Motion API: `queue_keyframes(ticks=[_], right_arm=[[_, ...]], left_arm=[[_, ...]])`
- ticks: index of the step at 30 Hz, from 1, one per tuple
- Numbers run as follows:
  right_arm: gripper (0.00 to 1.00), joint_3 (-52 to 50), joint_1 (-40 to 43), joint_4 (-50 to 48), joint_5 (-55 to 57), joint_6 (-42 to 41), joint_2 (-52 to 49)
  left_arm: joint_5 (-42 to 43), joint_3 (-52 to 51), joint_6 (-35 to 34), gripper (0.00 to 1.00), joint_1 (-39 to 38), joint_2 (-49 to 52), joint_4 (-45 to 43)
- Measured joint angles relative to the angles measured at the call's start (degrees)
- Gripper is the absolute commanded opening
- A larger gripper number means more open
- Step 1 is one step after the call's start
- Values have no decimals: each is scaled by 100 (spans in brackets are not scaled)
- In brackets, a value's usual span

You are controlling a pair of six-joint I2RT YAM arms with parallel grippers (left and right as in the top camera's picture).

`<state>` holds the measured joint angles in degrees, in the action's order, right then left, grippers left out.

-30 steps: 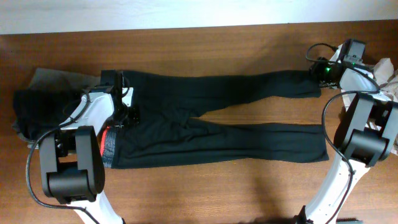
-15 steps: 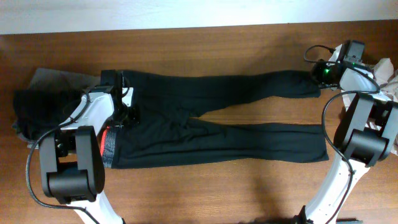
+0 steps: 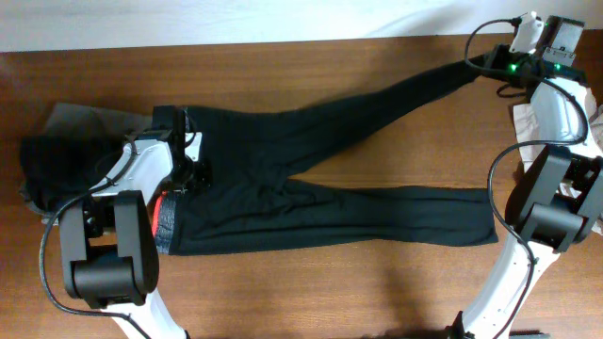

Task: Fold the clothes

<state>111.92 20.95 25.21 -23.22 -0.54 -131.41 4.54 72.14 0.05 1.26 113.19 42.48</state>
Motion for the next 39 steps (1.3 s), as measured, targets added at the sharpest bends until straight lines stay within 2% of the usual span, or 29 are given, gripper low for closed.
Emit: queue_keyframes(ticks=[4,5,6,8,10,11,21,22,23,25,27,39], right_arm=[[4,-24,2,435,470,225,0],[7,-24,2,509,588,260,0],[14,-24,9,597,693,282,0],[36,-24,33,774,863,337,0],[63,-24,79,925,1008,391,0],[68,-24,116,1021,1080,402,0],[70,-28,415,1980,1163,417,0],[66,-33,407,2026,1139,417,0],[54,-48,376,2050,1126,404,0],[41,-70,332,2044,1108,404,0],[38,-133,271,2026,1073,420,0],[41,-282,201,1749,422,542,-323]], left_arm=[[0,0,0,22,0,0,0],[0,0,0,22,0,0,0],[0,0,0,22,0,2,-2],[-2,0,0,22,0,0,-7],[-2,0,0,22,0,0,-13],[-2,-2,0,22,0,0,-13],[-2,-2,0,22,0,0,-22],[-2,-2,-2,22,0,0,-26],[-2,-2,0,22,0,0,-35],[-2,-2,-2,22,-2,0,-44],[-2,-4,-2,22,0,2,-46],[-2,-7,-2,22,-2,0,-48]])
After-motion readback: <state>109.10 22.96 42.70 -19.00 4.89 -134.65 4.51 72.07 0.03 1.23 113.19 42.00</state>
